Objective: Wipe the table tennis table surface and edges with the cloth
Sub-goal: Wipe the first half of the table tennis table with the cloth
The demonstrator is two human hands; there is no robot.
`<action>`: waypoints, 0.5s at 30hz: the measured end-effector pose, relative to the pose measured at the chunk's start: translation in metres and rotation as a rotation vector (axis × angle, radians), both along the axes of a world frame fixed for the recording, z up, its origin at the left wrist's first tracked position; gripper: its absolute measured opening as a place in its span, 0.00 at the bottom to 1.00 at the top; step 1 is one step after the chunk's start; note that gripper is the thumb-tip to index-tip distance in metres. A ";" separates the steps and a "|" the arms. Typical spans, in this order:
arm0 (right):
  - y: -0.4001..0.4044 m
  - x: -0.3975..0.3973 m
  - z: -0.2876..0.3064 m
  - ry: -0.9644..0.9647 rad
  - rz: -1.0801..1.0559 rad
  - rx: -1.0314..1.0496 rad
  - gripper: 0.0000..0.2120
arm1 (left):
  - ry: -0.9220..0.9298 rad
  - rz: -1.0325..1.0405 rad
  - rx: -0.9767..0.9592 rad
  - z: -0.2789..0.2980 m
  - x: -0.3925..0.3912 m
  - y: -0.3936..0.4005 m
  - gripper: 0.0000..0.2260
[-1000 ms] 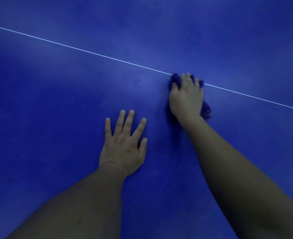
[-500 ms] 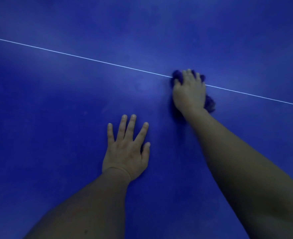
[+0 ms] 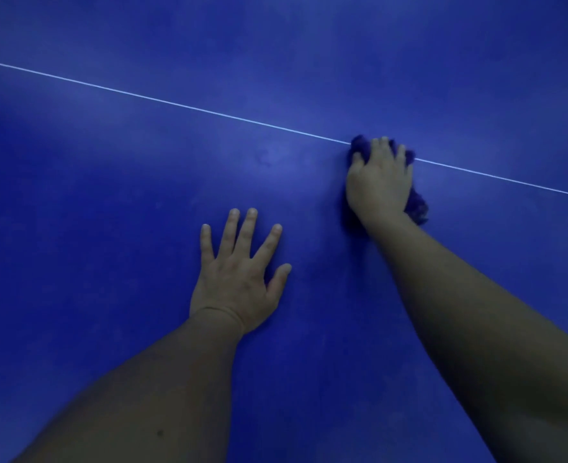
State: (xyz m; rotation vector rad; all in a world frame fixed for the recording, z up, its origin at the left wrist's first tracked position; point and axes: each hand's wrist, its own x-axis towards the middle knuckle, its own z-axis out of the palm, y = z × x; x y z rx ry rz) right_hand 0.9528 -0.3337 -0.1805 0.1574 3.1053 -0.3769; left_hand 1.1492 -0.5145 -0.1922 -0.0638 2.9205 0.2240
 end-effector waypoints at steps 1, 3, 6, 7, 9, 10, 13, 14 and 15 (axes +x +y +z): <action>0.014 -0.001 0.001 0.005 -0.059 -0.005 0.24 | 0.002 -0.003 -0.006 0.000 0.000 0.001 0.32; 0.041 0.016 0.002 0.012 -0.155 -0.031 0.23 | 0.002 -0.001 -0.014 0.000 0.000 0.001 0.32; 0.064 0.069 0.002 0.042 -0.068 -0.074 0.22 | -0.003 -0.008 -0.029 0.000 0.000 0.001 0.32; 0.068 0.086 0.001 0.055 0.005 -0.107 0.23 | -0.007 -0.010 -0.035 0.000 0.000 0.000 0.32; 0.081 0.094 0.003 0.070 0.052 -0.232 0.27 | -0.003 0.001 -0.042 0.001 0.000 0.001 0.31; 0.087 0.082 0.004 0.073 0.022 -0.285 0.28 | -0.004 0.005 -0.045 0.001 -0.001 0.001 0.32; 0.095 0.017 0.006 0.057 -0.036 -0.250 0.25 | -0.015 0.011 -0.076 -0.001 0.000 0.003 0.32; 0.092 -0.003 0.007 0.038 -0.016 -0.224 0.24 | -0.018 0.017 -0.090 -0.001 0.000 0.004 0.32; 0.087 -0.016 0.008 0.019 0.023 -0.198 0.24 | -0.026 0.018 -0.104 -0.001 0.000 0.006 0.32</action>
